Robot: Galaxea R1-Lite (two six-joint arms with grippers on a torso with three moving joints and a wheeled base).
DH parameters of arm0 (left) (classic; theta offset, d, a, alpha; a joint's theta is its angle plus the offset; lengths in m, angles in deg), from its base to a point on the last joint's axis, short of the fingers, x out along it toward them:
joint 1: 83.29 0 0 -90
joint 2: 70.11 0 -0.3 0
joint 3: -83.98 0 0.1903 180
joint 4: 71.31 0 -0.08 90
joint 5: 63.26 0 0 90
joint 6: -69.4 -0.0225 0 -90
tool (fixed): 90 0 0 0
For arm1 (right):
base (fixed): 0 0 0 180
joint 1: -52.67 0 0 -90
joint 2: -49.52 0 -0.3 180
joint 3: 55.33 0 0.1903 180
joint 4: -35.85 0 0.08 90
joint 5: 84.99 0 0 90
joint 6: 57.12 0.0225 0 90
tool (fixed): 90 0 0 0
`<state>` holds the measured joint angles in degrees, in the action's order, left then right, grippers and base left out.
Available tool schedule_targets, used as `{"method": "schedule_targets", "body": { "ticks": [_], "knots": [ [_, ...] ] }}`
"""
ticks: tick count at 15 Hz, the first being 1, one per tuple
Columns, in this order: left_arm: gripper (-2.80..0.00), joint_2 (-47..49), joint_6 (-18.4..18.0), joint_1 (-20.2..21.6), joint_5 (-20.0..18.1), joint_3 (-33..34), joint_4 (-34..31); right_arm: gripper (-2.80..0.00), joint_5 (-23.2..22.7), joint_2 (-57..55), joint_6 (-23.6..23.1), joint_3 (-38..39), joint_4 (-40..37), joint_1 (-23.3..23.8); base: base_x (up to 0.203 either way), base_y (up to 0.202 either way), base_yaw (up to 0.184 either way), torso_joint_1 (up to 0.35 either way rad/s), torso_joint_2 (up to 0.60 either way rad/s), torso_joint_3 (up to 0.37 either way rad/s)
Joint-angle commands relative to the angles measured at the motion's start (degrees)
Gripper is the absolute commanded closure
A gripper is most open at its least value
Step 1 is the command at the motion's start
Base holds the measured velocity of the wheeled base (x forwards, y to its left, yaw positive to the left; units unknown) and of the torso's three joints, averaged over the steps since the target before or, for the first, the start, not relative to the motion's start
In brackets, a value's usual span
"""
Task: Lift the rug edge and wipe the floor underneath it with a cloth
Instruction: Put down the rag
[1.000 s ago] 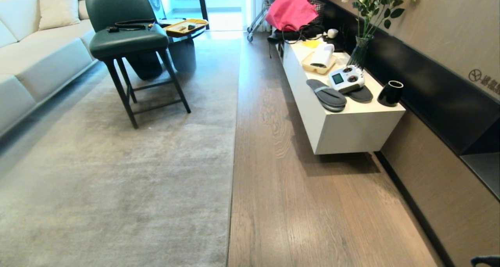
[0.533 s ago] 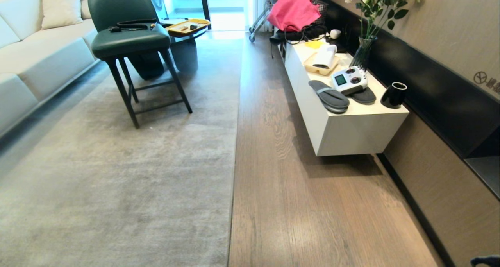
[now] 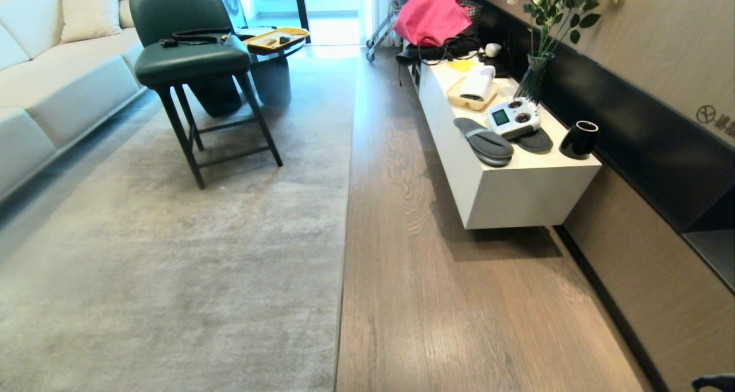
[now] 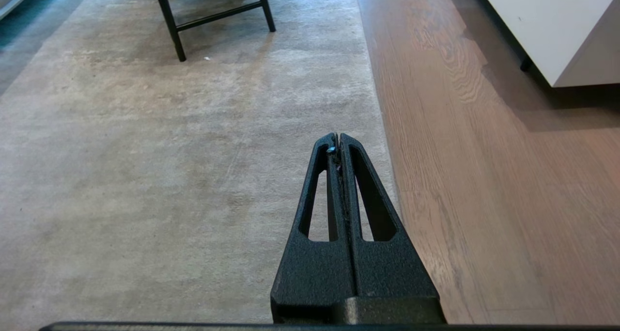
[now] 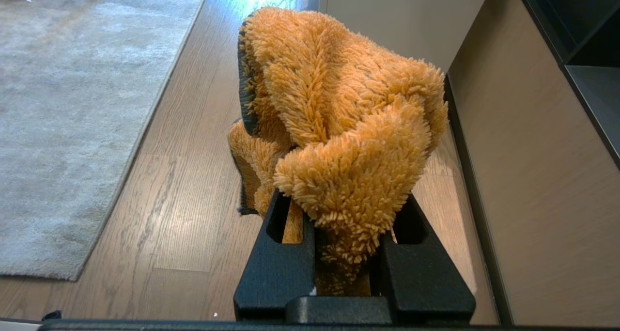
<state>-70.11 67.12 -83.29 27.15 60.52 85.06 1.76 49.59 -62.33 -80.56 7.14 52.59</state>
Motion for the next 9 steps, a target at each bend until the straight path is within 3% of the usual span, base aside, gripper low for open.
{"method": "schedule_targets", "body": {
  "ticks": [1,5,9],
  "knots": [
    [0.00,0.00,-0.01,0.00,0.02,0.01,-0.01,0.00,-0.01,-0.07,0.00,0.02,-0.02,-0.01,0.000,0.000,0.000,0.000,0.00,0.000],
    [0.00,0.00,-0.01,0.00,0.02,0.01,-0.01,0.00,0.17,-2.64,0.30,-0.33,-0.85,-0.01,0.000,0.000,0.000,0.000,0.00,0.000],
    [0.00,0.00,-0.01,0.00,0.02,0.01,-0.01,0.00,-0.78,-13.00,-1.26,-2.86,-0.20,-0.69,0.000,0.000,0.000,0.000,0.00,0.000]
  ]
}}
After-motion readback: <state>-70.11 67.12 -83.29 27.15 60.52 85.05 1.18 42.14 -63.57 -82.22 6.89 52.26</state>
